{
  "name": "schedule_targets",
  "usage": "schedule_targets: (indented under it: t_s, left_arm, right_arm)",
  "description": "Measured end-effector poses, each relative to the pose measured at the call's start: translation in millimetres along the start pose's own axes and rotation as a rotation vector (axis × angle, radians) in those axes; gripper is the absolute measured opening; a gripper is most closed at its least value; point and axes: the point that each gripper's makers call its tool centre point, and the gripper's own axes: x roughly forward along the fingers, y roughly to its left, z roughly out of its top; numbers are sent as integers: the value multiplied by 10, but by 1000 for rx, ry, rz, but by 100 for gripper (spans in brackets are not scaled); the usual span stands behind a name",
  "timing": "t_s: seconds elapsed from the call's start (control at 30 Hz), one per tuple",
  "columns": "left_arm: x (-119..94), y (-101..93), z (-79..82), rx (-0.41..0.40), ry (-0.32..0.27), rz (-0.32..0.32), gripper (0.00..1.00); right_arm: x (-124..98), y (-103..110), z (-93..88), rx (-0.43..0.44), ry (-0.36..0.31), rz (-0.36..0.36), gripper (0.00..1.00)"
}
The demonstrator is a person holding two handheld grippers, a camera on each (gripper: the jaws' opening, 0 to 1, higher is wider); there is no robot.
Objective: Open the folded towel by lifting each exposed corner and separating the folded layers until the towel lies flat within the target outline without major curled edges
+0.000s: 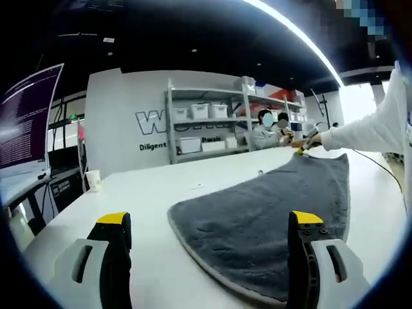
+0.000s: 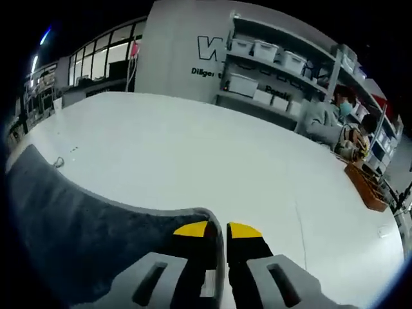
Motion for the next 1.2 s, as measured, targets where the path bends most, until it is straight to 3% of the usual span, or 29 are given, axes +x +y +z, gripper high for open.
schedule_targets:
  t_s: [0.13,0.27,0.4,0.43,0.57,0.8,1.0,1.2]
  left_arm:
    - [-3,-20,15,1,-5,-5,100]
    - [-11,-42,37,7,-12,-7,100]
    - [-19,-67,65,13,-23,-11,100]
    - [-19,-70,68,12,-25,-12,100]
    - [-19,-133,96,6,-36,-39,100]
    - [-7,-304,120,15,-34,-107,100]
    - [-7,-416,132,33,-33,-141,100]
    - [-24,-456,192,37,-54,-159,100]
  right_arm:
    - [-274,-75,149,42,-94,22,22]
    - [-769,-97,271,100,-250,81,32]
    - [-1315,-3,222,92,-360,167,39]
    - [-1355,-1,211,94,-365,173,42]
    - [-1959,134,-130,95,-380,209,52]
    - [-2787,602,-587,78,-426,233,65]
    - [-3168,850,-948,75,-406,267,74]
    - [-3275,922,-1202,127,-349,259,86]
